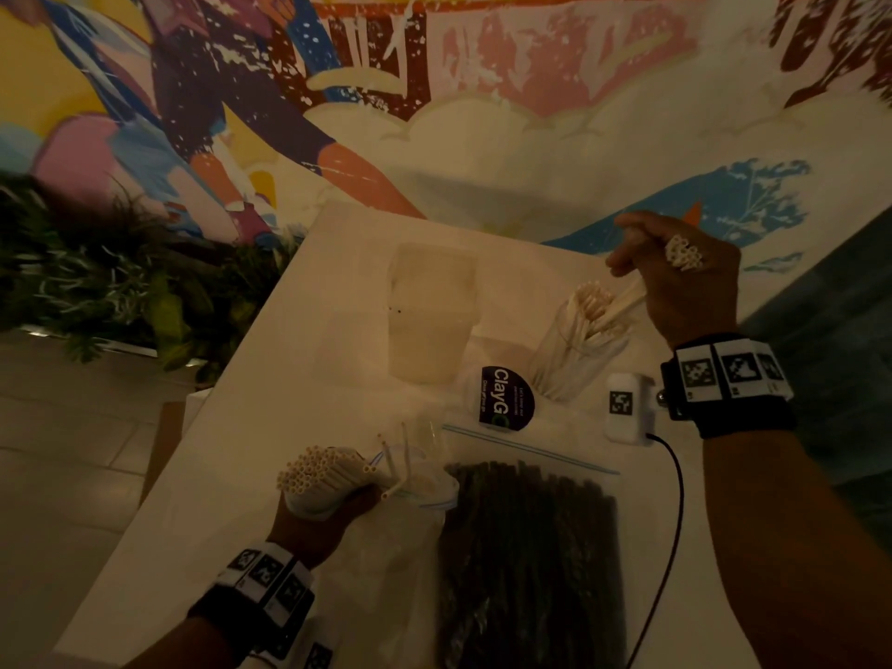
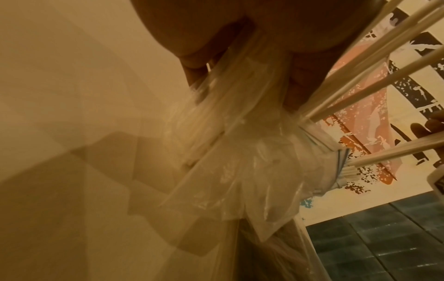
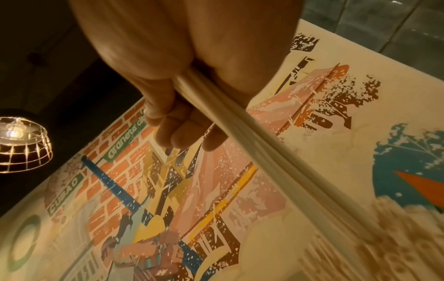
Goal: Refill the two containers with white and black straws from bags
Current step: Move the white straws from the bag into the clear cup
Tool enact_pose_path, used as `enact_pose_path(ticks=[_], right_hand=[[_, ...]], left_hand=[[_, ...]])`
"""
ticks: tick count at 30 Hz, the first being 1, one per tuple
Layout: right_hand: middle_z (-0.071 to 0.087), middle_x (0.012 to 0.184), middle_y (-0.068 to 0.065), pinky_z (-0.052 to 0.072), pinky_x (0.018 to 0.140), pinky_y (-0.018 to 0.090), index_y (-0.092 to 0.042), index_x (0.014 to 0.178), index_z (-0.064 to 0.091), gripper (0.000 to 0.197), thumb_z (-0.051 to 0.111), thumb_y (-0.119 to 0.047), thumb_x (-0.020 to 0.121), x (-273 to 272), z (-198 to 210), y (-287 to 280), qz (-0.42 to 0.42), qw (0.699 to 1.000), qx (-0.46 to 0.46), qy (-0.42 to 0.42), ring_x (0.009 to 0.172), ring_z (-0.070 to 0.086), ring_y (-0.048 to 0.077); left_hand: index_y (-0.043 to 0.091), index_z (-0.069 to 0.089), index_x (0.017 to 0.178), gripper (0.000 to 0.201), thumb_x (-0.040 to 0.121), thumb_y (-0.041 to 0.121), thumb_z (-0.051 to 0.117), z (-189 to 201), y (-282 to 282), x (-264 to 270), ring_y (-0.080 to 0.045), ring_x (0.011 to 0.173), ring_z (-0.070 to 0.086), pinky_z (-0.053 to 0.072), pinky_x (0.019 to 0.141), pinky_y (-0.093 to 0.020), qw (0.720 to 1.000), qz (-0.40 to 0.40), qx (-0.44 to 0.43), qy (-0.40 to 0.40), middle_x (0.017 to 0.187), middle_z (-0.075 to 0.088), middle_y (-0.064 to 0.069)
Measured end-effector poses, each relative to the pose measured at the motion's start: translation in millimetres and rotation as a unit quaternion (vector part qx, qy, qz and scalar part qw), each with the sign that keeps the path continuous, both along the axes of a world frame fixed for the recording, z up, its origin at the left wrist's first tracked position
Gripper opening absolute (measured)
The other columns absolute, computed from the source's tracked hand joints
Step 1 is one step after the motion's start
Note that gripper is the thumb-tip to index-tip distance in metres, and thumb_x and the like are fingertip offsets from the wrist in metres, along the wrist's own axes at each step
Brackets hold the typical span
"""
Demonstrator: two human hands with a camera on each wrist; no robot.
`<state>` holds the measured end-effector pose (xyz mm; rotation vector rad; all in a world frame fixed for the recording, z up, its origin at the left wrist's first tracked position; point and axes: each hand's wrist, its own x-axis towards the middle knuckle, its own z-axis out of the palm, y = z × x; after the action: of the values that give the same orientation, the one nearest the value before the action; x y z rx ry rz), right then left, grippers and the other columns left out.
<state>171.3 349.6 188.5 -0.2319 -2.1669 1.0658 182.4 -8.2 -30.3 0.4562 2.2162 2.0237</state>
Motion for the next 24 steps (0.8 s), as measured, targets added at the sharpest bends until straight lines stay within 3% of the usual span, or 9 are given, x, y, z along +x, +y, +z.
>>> enact_pose_path(ticks=[2,4,5,9,13,16,19,22,24], right_hand=[[0.066,0.062,-0.026,0.044,0.072,0.005,-0.004,0.109,0.067,0.02,0.053,-0.009,0.096,-1.4,-2.5,-1.4,0.007,1.0,-0.009,-0.005,0.063,0.061,-0.006],[0.066,0.062,-0.026,0.045,0.073,0.005,-0.001,0.11,0.066,0.02,0.055,-0.008,0.095,-1.4,-3.8,-2.2,0.02,0.999,-0.024,-0.01,0.064,0.062,-0.007],[0.066,0.062,-0.027,0.044,0.073,0.003,0.001,0.11,0.066,0.02,0.055,-0.008,0.095,-0.8,-3.5,-2.3,0.017,0.999,-0.026,-0.006,0.065,0.062,-0.008],[0.068,0.064,-0.022,0.047,0.073,0.009,0.0,0.108,0.066,0.02,0.053,-0.01,0.096,0.5,-1.6,3.1,-0.004,0.999,-0.024,0.035,0.065,0.063,-0.003],[0.068,0.064,-0.015,0.056,0.076,0.029,-0.012,0.107,0.067,0.018,0.053,-0.018,0.097,3.2,-0.7,12.3,-0.043,0.995,-0.038,0.085,0.064,0.065,0.009],[0.068,0.062,-0.014,0.055,0.081,0.032,-0.013,0.106,0.067,0.02,0.051,-0.021,0.096,3.7,0.2,15.3,-0.077,0.991,-0.049,0.098,0.063,0.065,0.008],[0.067,0.061,-0.015,0.049,0.095,0.05,-0.027,0.099,0.067,0.016,0.052,-0.023,0.095,3.9,-0.7,16.0,-0.076,0.991,-0.052,0.092,0.062,0.065,0.006],[0.067,0.062,-0.011,0.057,0.08,0.047,-0.016,0.1,0.067,0.015,0.055,-0.023,0.095,5.3,1.1,20.5,-0.082,0.983,-0.09,0.134,0.064,0.064,0.016],[0.067,0.063,-0.012,0.056,0.082,0.046,-0.019,0.1,0.067,0.014,0.055,-0.023,0.095,6.7,0.6,20.1,-0.075,0.986,-0.084,0.124,0.064,0.064,0.015]], left_hand=[[0.058,0.065,0.069,0.025,0.058,0.039,0.078,0.9,1.4,-0.8,0.013,0.076,0.061,0.05,0.068,-0.005,1.0,-0.006,-0.012,-0.014,0.082,0.065,0.006],[0.057,0.065,0.067,0.054,0.066,0.005,0.08,-5.1,1.9,-2.7,0.012,0.075,0.061,0.049,0.067,-0.004,0.999,-0.01,-0.027,-0.015,0.076,0.067,0.011],[0.055,0.067,0.069,0.056,0.066,0.0,0.079,-6.8,1.1,-3.0,0.01,0.076,0.062,0.05,0.068,-0.005,0.999,-0.007,-0.03,-0.013,0.075,0.07,0.012],[0.05,0.068,0.076,0.021,0.058,0.04,0.074,-7.0,-2.7,-2.4,0.003,0.08,0.063,0.051,0.071,-0.009,0.999,-0.001,-0.028,-0.02,0.08,0.071,0.016],[0.053,0.068,0.07,0.059,0.067,-0.006,0.077,-9.7,0.6,-3.4,0.006,0.077,0.063,0.053,0.069,-0.012,0.999,-0.009,-0.024,-0.023,0.08,0.068,0.029],[0.057,0.067,0.074,0.054,0.068,0.004,0.078,-9.6,-0.4,-3.1,0.011,0.079,0.062,0.05,0.07,-0.006,1.0,-0.008,-0.028,-0.004,0.082,0.066,0.034],[0.06,0.065,0.073,0.045,0.069,0.017,0.078,1.3,2.1,-0.8,0.015,0.079,0.06,0.047,0.07,-0.003,0.999,-0.019,-0.033,0.012,0.081,0.064,0.038],[0.06,0.065,0.07,0.05,0.067,0.012,0.077,1.3,3.7,-0.9,0.015,0.078,0.06,0.047,0.069,-0.002,0.999,-0.027,-0.02,0.006,0.078,0.064,0.038],[0.058,0.066,0.072,0.049,0.067,0.011,0.078,-1.8,2.3,-1.3,0.014,0.079,0.061,0.047,0.07,-0.003,0.999,-0.021,-0.028,0.009,0.079,0.065,0.037]])
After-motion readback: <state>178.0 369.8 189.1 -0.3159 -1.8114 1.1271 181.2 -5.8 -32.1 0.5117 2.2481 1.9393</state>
